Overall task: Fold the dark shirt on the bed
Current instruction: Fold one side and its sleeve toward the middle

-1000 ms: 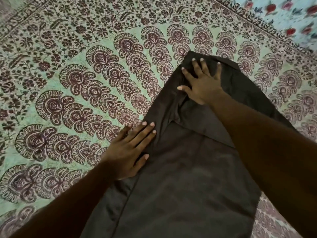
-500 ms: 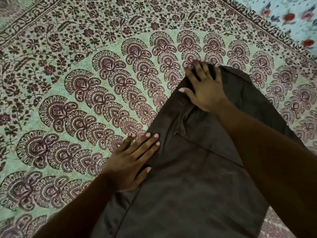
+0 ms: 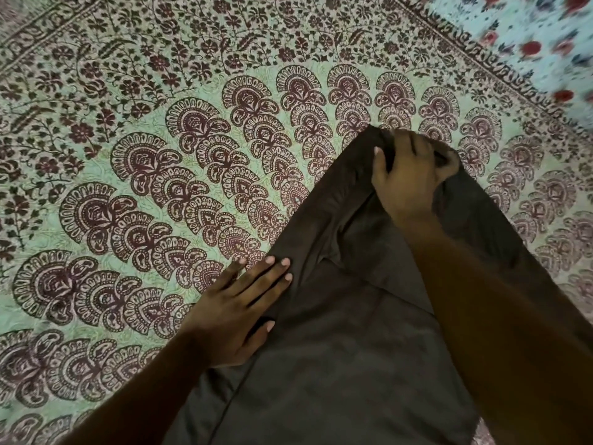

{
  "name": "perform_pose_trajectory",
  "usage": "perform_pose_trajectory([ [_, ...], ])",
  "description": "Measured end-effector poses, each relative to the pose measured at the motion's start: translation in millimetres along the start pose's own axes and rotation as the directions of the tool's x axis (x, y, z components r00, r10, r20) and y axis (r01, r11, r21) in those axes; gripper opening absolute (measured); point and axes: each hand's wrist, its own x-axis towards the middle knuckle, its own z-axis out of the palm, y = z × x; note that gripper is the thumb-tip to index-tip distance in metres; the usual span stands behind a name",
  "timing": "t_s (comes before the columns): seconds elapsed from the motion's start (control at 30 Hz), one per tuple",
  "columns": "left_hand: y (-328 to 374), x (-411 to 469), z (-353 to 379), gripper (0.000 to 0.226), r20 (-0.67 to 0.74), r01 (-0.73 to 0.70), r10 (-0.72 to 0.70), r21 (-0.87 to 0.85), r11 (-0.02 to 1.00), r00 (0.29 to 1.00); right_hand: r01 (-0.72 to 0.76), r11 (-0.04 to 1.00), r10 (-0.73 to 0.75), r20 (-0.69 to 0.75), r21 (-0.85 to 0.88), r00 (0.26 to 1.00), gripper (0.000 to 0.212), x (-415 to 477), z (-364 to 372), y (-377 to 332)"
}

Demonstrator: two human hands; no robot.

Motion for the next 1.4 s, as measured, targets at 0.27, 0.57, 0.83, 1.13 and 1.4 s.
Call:
perform_pose_trajectory([
  [0.27,-0.6,0.5,0.2,0.081,-0.002,-0.007,0.007,0.015,1.0,1.0,-0.169,0.985,0.149,0.296,0.043,0.943,0.043,-37.4,1.7,41.2],
  [0.57,0.7,-0.1,2.0,0.082,-0.017,-0.006,0.007,0.043,0.999,1.0,-0.289,0.946,0.222,0.353,0.147,0.909,0.024,-20.6,-16.3,48.5],
  [0.83,0.0,-1.1,4.1,0.081,-0.017,-0.005,0.006,0.068,0.998,1.0,-0.37,0.929,0.363,0.217,-0.009,0.906,0.022,-41.5,-21.8,38.0],
  [1.13,-0.4,-0.5,5.0,0.081,-0.035,-0.008,0.011,0.071,0.997,0.999,0.466,0.883,-0.446,0.22,-0.049,0.868,0.058,-101.4,-7.1,-3.2],
  [1.4,-1.2,-2.3,6.3,0.08,-0.05,-0.019,0.023,0.078,0.997,0.998,-0.055,0.998,0.067,0.366,-0.042,0.928,0.073,-139.5,4.4,56.4],
])
